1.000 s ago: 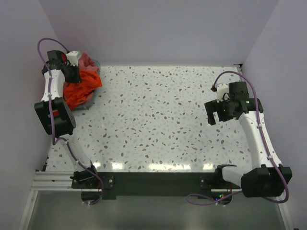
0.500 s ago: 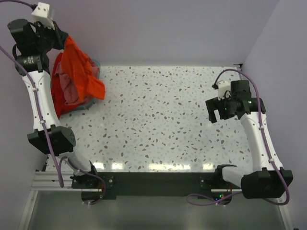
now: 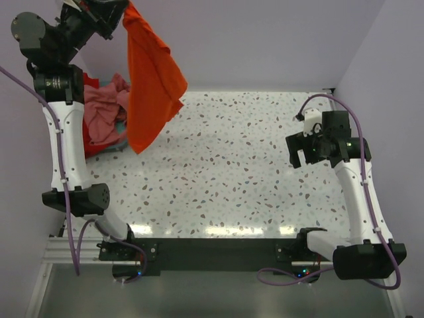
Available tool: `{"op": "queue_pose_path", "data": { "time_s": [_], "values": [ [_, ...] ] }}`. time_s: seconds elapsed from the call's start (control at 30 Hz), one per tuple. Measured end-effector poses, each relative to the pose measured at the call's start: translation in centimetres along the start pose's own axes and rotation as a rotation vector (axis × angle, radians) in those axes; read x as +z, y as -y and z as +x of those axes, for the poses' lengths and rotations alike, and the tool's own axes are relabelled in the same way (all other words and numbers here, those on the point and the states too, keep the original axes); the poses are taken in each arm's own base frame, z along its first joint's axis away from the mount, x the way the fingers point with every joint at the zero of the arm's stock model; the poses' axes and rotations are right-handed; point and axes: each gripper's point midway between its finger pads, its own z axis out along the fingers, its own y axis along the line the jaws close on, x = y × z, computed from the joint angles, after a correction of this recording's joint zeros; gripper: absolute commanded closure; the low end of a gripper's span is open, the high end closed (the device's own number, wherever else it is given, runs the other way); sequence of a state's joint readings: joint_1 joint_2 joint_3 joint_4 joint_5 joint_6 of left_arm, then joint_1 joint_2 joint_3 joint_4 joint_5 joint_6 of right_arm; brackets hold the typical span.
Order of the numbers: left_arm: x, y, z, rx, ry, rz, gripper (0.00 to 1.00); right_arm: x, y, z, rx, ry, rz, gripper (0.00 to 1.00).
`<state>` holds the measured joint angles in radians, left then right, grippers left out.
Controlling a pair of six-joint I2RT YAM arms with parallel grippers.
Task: Fold and stack the t-shirts
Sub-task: Move the tshirt to the center of the board
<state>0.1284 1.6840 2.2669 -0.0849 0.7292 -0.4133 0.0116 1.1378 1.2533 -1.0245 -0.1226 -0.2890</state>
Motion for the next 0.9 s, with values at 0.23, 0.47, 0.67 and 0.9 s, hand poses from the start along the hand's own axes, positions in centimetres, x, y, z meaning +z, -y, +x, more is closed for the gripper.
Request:
{"op": "queue_pose_path", "data": {
  "time_s": [0.23,0.47,0.67,0.9],
  "values": [
    [0.8,6.2,-1.0,-0.115,0.060,0.185,1.00,-0.1,-0.1,-0.2,-0.001,0.006,-0.005,0.04],
    [-5.7,4.4,10.0,-0.326,-0.151,0.117,0.00,0.3,-1.2,-0.5,-0.010,0.007,-0.083,0.01],
    [-15.2,-3.5,24.4,-0.438,-0.474,-0.192,0.03,1.4,-3.0,-0.5,-0.044,-0.015,-0.212,0.01],
    [-19.7,3.8,34.5,-0.371,-0.817,-0.016,0.19,4.9,-5.4,-0.2,-0.047,-0.106,-0.341,0.10]
  ]
}}
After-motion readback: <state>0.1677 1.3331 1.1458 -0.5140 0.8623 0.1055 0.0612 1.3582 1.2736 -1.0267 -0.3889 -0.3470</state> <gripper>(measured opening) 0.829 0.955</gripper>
